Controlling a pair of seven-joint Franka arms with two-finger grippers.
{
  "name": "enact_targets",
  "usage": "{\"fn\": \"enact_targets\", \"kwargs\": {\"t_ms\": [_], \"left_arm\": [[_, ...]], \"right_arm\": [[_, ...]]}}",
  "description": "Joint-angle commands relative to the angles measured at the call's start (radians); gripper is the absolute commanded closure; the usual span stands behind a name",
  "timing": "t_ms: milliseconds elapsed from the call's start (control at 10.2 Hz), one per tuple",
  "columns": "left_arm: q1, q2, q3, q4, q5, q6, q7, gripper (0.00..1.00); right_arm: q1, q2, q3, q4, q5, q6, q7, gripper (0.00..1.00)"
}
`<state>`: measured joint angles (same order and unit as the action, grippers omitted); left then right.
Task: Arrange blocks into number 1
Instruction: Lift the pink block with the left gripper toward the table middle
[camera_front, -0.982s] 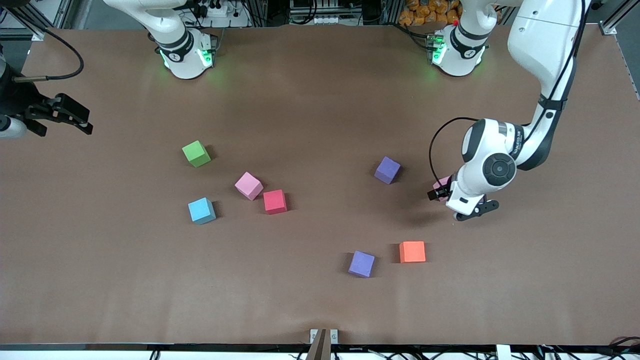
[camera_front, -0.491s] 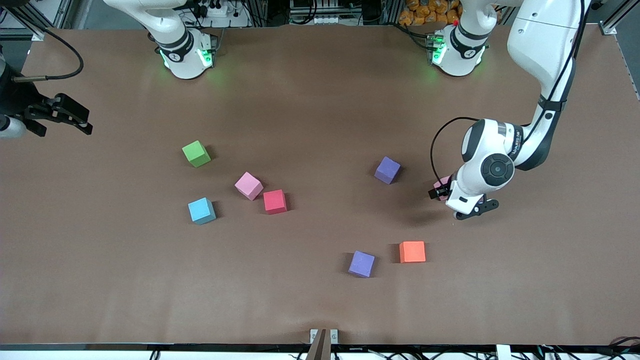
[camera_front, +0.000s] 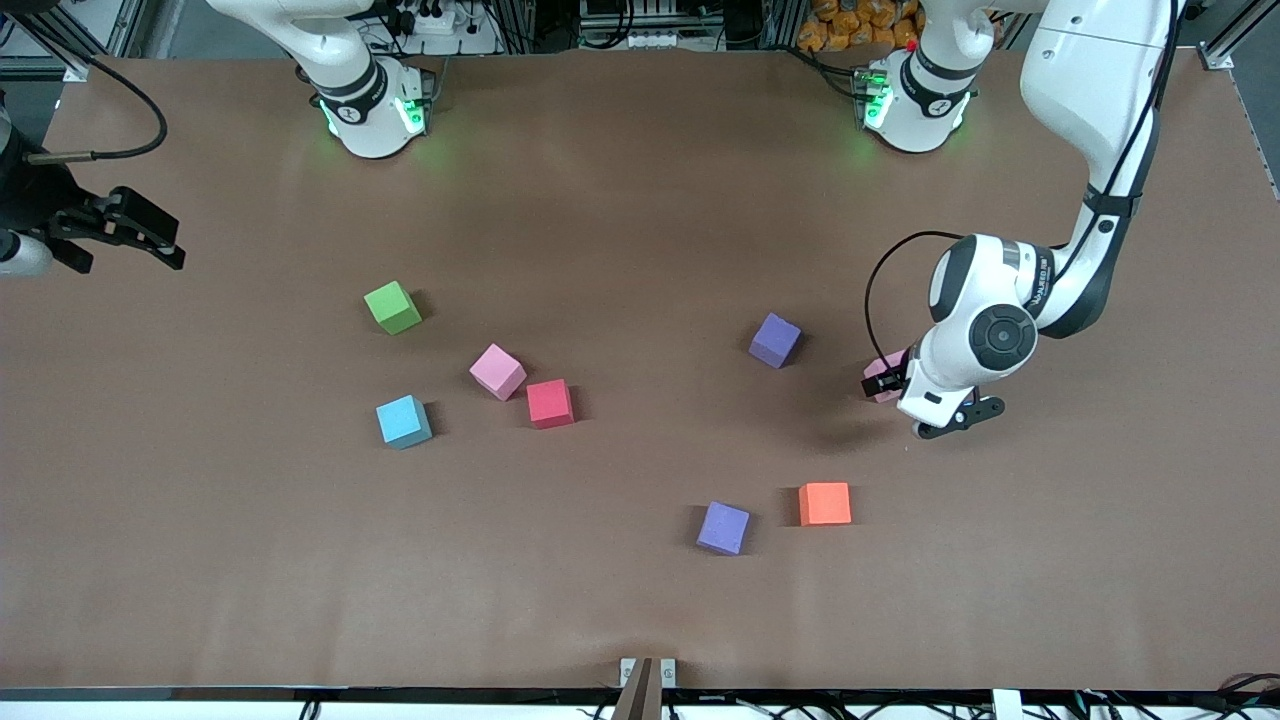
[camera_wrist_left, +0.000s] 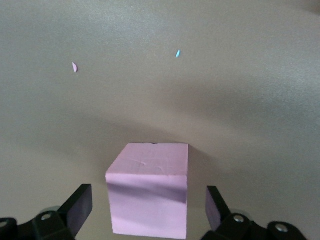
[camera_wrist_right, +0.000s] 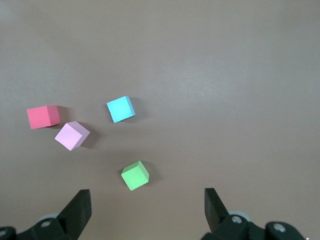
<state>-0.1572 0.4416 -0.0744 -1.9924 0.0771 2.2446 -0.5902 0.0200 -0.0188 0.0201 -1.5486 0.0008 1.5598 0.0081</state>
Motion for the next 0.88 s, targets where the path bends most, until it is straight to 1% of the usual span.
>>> {"fn": "enact_targets", "kwargs": {"t_ms": [0,295,393,491,589,688,786], "left_arm": [[0.002,0.006,-0.002,-0.014,0.052,-0.016,-0.022,0.00],[-0.002,0.080,-0.002,-0.013,0.121,-0.002,-0.026,0.00],[-0.005,0.083,-0.002,-0.011,0.124,0.003,-0.026,0.00],[-0.008,0.082,-0.004,-0.006,0.125,0.004,-0.026,0.03],[-0.007,0.078,-0.004,0.001,0.125,0.003,-0.025,0.77],[-0.008,0.078,-0.004,0.004,0.125,0.003,-0.022,1.00],[-0.012,0.071,-0.004,0.004,0.125,0.001,-0.016,1.00]], "right_arm": [[-0.014,0.002,0.008,0.015,0.019,-0.004,-0.011,0.00],[-0.012,0.002,0.008,0.015,0.019,0.002,-0.011,0.00],[-0.012,0.002,0.009,0.015,0.019,0.002,-0.011,0.00],[-0.012,0.002,0.009,0.015,0.019,0.002,-0.011,0.00],[-0.011,0.002,0.009,0.015,0.019,0.003,-0.011,0.00],[-0.008,0.002,0.009,0.015,0.019,0.003,-0.011,0.00],[-0.005,0.002,0.009,0.015,0.018,0.003,-0.013,0.00]]}}
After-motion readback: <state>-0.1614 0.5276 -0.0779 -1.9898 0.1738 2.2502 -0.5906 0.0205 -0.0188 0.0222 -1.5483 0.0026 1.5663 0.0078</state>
